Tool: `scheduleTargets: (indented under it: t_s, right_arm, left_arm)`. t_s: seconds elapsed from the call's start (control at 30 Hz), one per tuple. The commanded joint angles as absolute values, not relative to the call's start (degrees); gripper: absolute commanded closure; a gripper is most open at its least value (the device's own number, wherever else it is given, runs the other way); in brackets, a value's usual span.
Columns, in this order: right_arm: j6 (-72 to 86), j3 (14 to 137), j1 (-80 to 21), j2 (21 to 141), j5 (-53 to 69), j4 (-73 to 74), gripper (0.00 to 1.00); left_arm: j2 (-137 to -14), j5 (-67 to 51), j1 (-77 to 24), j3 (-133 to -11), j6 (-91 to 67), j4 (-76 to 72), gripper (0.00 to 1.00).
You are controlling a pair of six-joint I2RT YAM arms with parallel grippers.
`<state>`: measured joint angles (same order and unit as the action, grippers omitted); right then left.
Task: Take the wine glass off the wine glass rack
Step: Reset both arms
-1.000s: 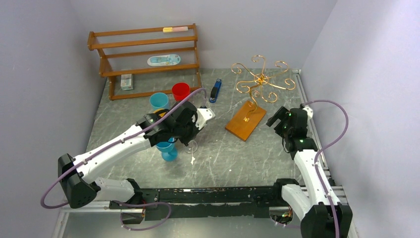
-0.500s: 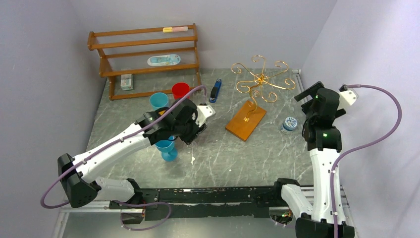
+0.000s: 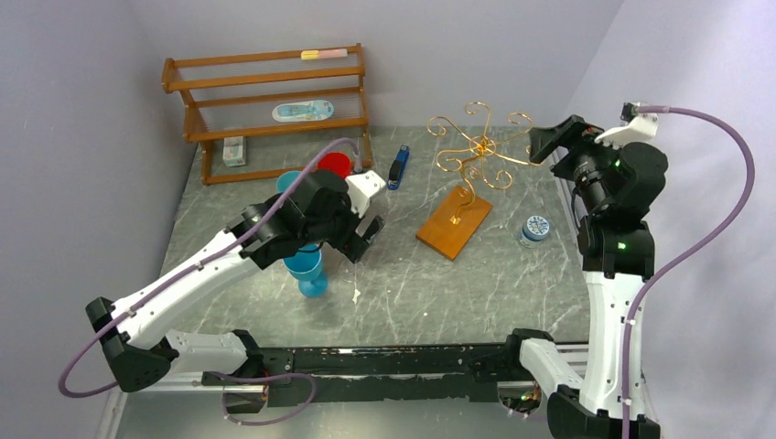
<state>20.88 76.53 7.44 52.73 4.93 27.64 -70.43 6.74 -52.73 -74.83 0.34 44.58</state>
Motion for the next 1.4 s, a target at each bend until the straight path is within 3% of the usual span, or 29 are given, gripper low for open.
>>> scheduleTargets:
  t_s: [0.0,0.17,0.37,0.77,1.37]
  right_arm:
    - [19.0,79.6,7.6,55.7,27.0,23.5,0.08]
    - [16.6,86.0,7.6,60.7,33.6,28.0,0.08]
    - [11.4,95.0,6.7,68.0,33.3,37.7,0.01]
    - [11.4,94.2,5.0,68.0,32.0,37.5,0.0]
    - [13.7,93.4,5.0,64.7,31.6,34.3,0.0]
  left_arm:
    - [-68.5,11.3,-53.1,-80.6,-4.2,43.6,0.04]
    - [-65.1,21.3,-49.4,-84.3,-9.1,44.1,0.0]
    - [-60.8,20.0,-31.1,-84.8,-13.6,41.7,0.0]
    - [-61.6,28.2,-30.6,-86.9,-21.4,46.5,0.0]
    - [-58.7,24.8,-30.6,-84.6,-18.8,41.8,0.0]
